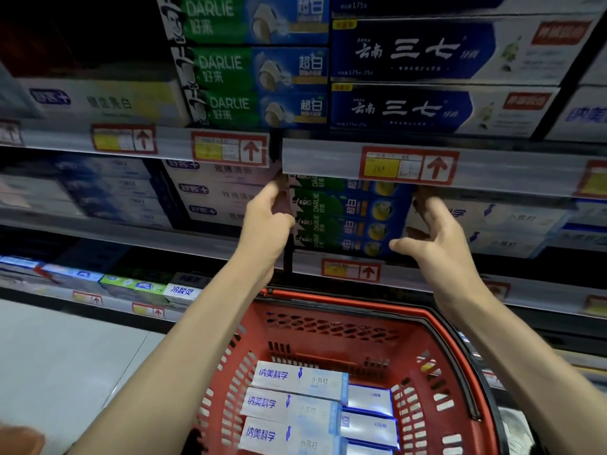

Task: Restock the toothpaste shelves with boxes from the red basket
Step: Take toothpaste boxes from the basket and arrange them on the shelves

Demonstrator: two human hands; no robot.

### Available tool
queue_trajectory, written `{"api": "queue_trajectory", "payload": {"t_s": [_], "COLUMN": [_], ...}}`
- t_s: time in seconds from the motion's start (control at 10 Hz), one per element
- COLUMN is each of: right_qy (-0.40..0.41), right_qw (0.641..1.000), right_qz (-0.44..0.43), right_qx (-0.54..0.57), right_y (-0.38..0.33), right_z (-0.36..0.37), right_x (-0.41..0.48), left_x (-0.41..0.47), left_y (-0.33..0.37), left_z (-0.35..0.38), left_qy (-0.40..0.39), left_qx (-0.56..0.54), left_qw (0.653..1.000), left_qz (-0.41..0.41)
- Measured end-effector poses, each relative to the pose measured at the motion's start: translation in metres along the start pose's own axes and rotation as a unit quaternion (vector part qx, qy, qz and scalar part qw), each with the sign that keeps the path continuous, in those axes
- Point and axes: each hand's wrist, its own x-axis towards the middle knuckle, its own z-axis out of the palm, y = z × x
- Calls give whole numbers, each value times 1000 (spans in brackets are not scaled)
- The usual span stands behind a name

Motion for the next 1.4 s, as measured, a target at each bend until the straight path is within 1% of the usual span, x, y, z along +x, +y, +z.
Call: {"api": "queue_trajectory", "payload": {"t_s": [0.2,0.4,0.7,0.8,0.9,1.0,1.1,1.2,1.3,1.4], "right_qy": [13,1,2,7,27,35,12,-51,-205,-312], "right_qw": [1000,1000,999,999,999,999,999,997,925,760], "right_qz": [-17,-3,-19,-22,-14,-17,-17,2,-10,-66], "right_qx": [14,24,49,43,37,10,-27,-62,-319,-566], "right_y": [0,1,3,3,7,18,42,80,129,164], "right_z": [3,3,2,2,-4,-14,-17,-13,-19,-36], "right_x": [-3,-4,-3,-4,-10,-25,-38,-55,-87,-127], "left_x": [-4,-3,-6,-9,-15,-26,-42,-51,-63,-84], "left_y": [-2,-5,-1,0,-1,-12,-37,-73,-123,-167], "left_z": [0,0,1,0,-7,-19,-27,-36,-51,-64], "left_qy": [-7,-13,-20,-17,16,21,-35,-113,-223,-314], "left_qx": [5,-1,-3,-3,-27,-5,38,113,345,646], "left_qw": [1000,1000,1000,1000,999,998,998,987,912,692], "left_qz": [5,3,18,26,38,52,22,-30,-3,68]}}
